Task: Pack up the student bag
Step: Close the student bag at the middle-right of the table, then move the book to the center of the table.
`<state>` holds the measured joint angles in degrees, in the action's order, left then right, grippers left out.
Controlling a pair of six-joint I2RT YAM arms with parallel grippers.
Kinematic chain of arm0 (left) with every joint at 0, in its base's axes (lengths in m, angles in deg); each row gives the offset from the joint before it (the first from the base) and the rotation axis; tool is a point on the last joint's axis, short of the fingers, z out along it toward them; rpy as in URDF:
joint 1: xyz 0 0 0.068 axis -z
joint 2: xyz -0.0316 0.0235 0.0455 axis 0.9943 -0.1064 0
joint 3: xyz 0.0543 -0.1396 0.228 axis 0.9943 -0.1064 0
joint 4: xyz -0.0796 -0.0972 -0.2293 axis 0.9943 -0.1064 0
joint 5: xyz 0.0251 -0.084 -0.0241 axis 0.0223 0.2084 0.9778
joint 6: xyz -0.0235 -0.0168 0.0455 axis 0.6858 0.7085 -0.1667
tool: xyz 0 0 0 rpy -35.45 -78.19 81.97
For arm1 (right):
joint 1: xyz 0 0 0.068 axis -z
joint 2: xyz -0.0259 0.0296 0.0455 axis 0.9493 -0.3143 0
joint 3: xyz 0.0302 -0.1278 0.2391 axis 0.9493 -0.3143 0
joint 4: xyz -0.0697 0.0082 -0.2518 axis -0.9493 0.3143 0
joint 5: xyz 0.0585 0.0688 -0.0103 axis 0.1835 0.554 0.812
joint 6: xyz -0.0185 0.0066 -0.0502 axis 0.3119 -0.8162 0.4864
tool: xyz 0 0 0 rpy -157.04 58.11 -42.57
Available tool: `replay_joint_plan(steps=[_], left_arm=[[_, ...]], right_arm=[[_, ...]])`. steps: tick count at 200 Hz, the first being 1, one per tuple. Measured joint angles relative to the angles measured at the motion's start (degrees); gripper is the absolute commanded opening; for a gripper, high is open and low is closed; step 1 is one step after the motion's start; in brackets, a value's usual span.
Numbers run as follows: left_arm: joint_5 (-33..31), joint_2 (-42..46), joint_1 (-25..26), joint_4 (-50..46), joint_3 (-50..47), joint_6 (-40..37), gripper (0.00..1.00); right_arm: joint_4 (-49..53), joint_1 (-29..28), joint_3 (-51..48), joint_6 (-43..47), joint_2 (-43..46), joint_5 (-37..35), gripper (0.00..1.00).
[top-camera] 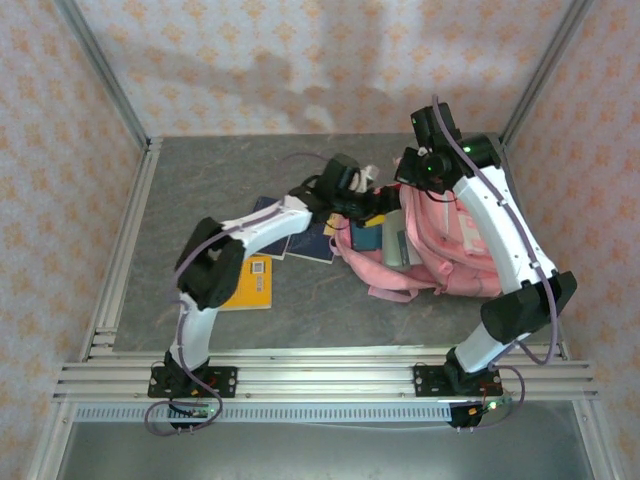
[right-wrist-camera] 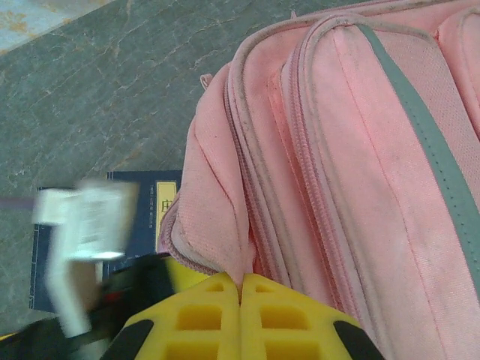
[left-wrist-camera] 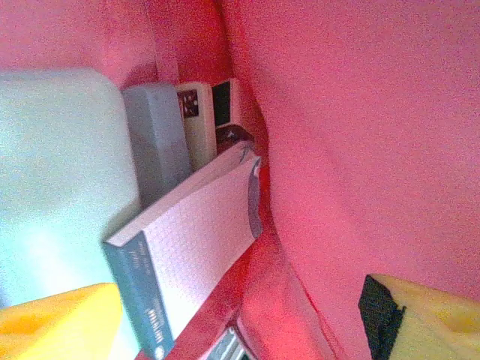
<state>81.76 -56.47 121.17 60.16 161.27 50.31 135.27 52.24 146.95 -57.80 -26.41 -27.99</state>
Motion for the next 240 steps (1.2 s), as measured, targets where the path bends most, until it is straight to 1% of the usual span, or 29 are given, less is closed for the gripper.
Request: replay_joint_plan(steps=[33,49,59,66,76,85,97,111,123,126,128,145,154,162,186,202,218,240], left_arm=[[-2.19,10.43,-3.41,-5.53,-8.31,-5.03,0.84],[-5.68,14.62,-4.68,-11.17,-9.97,-8.55,0.83],[-8.33,16.72,-5.42,-14.99,-10.56,-10.4,0.83],[-10.38,18.29,-6.32,-17.68,-10.93,-11.5,0.83],[-13.09,20.04,-8.0,-20.85,-11.87,-12.59,0.82],[-15.74,21.7,-10.4,-23.58,-13.35,-13.42,0.82],[-18.14,23.15,-13.75,-25.62,-16.15,-13.4,0.82],[-21.35,25.16,-18.38,-28.06,-21.18,-13.18,0.83],[-25.07,27.12,-22.86,-31.47,-25.75,-12.92,0.83],[-25.49,27.23,-23.15,-31.87,-26.05,-12.85,0.84],[-26.6,27.82,-24.39,-32.72,-27.12,-12.81,0.84],[-31.47,30.25,-28.44,-36.57,-30.29,-12.76,0.84],[-33.81,31.56,-30.32,-37.92,-31.67,-12.76,0.83],[-35.82,32.94,-33.18,-38.73,-33.27,-12.76,0.84],[-38.84,33.9,-40.81,-39.15,-37.73,-12.81,0.83],[-39.17,32.79,-43.06,-39.15,-40.06,-13.14,0.82],[-38.38,30.67,-42.99,-38.75,-41.55,-13.49,0.79],[-36.17,26.77,-42.71,-37.31,-42.4,-14.43,0.74]], right_arm=[[-2.14,0.0,-2.71,0.22,0.44,0.9,0.0],[-2.34,-0.5,-3.82,0.22,-0.26,1.07,0.0],[-2.32,-1.25,-4.11,0.24,-1.36,0.79,0.04],[-2.32,-2.1,-4.22,0.37,-2.32,0.17,0.12],[-2.27,-3.87,-4.35,1.11,-4.02,-1.22,0.31],[-2.01,-5.44,-4.37,1.38,-5.4,-2.56,0.43],[-1.2,-7.85,-4.17,2.51,-7.19,-4.9,0.47],[-0.39,-10.49,-3.04,4.13,-8.98,-7.04,0.48],[-0.48,-12.76,-1.86,5.35,-10.21,-7.21,0.48],[-0.5,-13.31,-1.68,5.75,-10.36,-6.99,0.48],[-0.59,-13.84,-1.53,5.97,-10.49,-6.62,0.48],[-1.42,-16.39,-0.68,7.34,-11.32,-2.91,0.46],[-1.97,-17.57,-0.22,7.82,-12.11,-0.42,0.43],[-2.82,-18.64,0.13,8.37,-13.31,2.54,0.41],[-4.02,-20.63,0.31,8.68,-17.25,9.01,0.37],[-4.13,-21.73,0.42,8.7,-20.02,11.93,0.36],[-4.33,-22.58,0.31,8.63,-21.77,14.14,0.36],[-6.03,-23.08,-1.36,8.11,-21.97,17.44,0.36]])
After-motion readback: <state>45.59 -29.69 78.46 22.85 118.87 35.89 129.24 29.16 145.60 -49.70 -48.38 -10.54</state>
